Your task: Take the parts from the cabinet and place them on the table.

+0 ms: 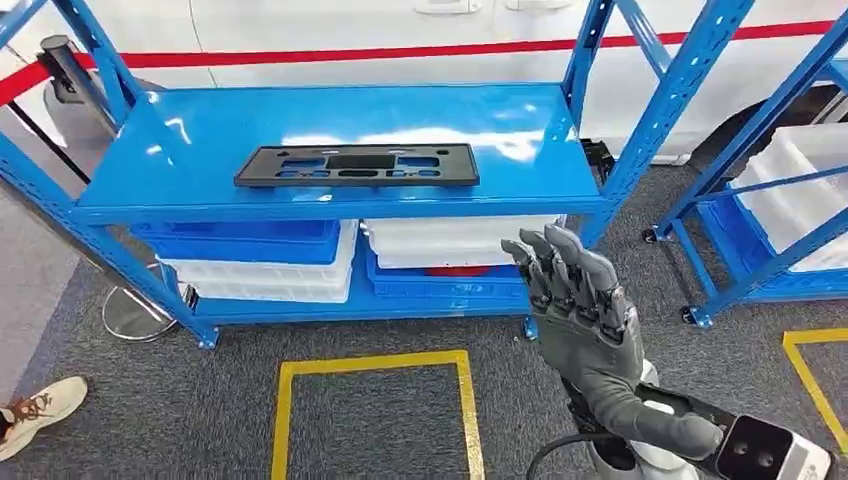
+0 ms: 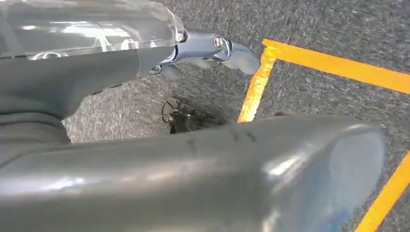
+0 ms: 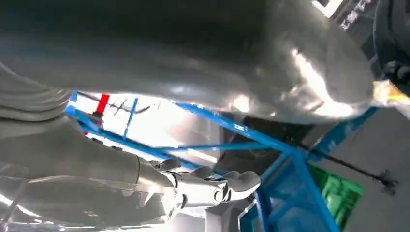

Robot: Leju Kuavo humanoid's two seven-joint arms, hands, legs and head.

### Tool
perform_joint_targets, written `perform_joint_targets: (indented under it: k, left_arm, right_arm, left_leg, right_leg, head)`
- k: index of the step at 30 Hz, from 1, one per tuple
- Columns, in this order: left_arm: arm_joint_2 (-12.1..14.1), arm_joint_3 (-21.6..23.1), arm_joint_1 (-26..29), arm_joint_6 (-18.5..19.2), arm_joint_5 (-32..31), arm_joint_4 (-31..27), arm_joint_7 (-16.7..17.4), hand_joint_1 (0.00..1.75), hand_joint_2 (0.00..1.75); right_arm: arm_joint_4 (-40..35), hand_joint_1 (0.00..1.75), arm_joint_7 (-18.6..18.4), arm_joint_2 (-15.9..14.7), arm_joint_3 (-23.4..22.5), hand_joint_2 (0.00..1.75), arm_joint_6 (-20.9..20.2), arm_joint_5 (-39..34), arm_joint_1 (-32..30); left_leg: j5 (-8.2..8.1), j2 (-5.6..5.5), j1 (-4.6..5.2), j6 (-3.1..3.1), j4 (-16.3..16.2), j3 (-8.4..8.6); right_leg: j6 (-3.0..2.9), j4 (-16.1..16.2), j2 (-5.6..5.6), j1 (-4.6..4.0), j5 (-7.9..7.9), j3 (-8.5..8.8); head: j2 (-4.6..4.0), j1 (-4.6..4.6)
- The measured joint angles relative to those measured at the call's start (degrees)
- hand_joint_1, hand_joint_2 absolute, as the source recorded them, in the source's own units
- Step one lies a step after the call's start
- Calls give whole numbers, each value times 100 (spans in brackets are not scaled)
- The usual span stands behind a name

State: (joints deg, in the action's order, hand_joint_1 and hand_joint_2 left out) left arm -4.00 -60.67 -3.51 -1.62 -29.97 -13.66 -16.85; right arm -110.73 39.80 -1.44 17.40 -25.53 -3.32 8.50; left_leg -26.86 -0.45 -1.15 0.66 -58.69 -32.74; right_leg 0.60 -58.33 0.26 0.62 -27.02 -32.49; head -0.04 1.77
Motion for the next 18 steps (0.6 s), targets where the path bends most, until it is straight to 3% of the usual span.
perform_joint_targets:
  k: [2, 4, 6, 7, 8, 10, 11, 12, 13, 16, 18]
  left_arm:
    - [0, -15, 6, 0, -2, 2, 2, 0, 0]
    - [-7, -18, -2, 9, -9, 2, 2, 0, 0]
    - [-7, -20, -4, 11, -13, 2, -4, 0, 0]
    - [-7, -22, -5, 13, -24, 2, -4, 0, 0]
    - [-7, -24, -4, 22, -28, 2, -4, 0, 0]
    - [-7, -26, -6, 28, -66, 2, -4, 0, 0]
    - [-9, -26, -6, 31, -72, 2, -4, 0, 0]
    - [-20, -26, -5, 37, -79, 2, -4, 0, 0]
    - [-50, -26, -5, 46, -79, 15, -4, 0, 0]
    - [-39, -37, -15, 46, -79, 17, -4, 0, 0]
    - [-15, -44, -21, 44, -85, 18, -2, 0, 0]
  right_arm:
    - [-4, 0, 0, -15, 11, 0, -4, 0, 1]
    - [-4, 0, 0, -59, 13, 0, -2, -2, 6]
    - [7, 0, 0, -109, 15, 0, 26, 0, -4]
    - [24, 0, 0, -129, 20, 0, 55, 13, -8]
    - [55, 0, 0, -149, 31, 0, 81, 33, -8]
    - [138, 0, 0, -184, 68, 0, 107, 81, -8]
    - [164, 0, 0, -203, 79, 0, 118, 90, -8]
    - [179, 0, 0, -219, 79, 0, 129, 90, -2]
    - [197, 0, 0, -225, 85, 0, 142, 90, -1]
    - [243, 0, 0, -238, 114, 0, 177, 107, -6]
    - [258, 0, 0, -238, 122, 0, 186, 111, -1]
  left_leg:
    - [24, 1, 7, -100, 32, 11]
    - [32, 7, -1, -173, 60, 36]
    - [23, 13, 23, -208, 58, 32]
    - [17, 14, 42, -218, 55, 34]
    - [11, 13, 57, -227, 54, 44]
    - [-8, 1, 91, -243, 54, 82]
    - [-26, -7, 112, -243, 55, 118]
    - [-46, -14, 119, -236, 59, 145]
    - [-59, -11, 151, -217, 55, 140]
    - [-65, -3, 116, -123, 78, 124]
    - [-135, 0, 124, -58, 53, 153]
  right_leg:
    - [63, 10, 4, 32, -13, 15]
    - [91, -326, -13, 53, -259, -108]
    - [115, -1354, -13, 51, -742, -621]
    - [115, -1758, -13, 50, -855, -836]
    - [102, -1895, -13, 49, -829, -928]
    - [43, -1400, -13, 30, -414, -737]
    - [-22, -779, -12, 2, -75, -442]
    - [-102, -245, -13, -36, 154, -195]
    - [-142, -144, -20, -58, 51, -116]
    - [-133, -55, -1, -84, 64, -138]
    - [-159, 86, -19, 4, 105, -41]
  head:
    - [0, 4]
    - [0, 2]
    - [0, 2]
    - [0, 0]
    - [0, 0]
    - [0, 0]
    - [0, 0]
    - [0, 0]
    - [0, 22]
    - [0, 4]
    - [0, 5]
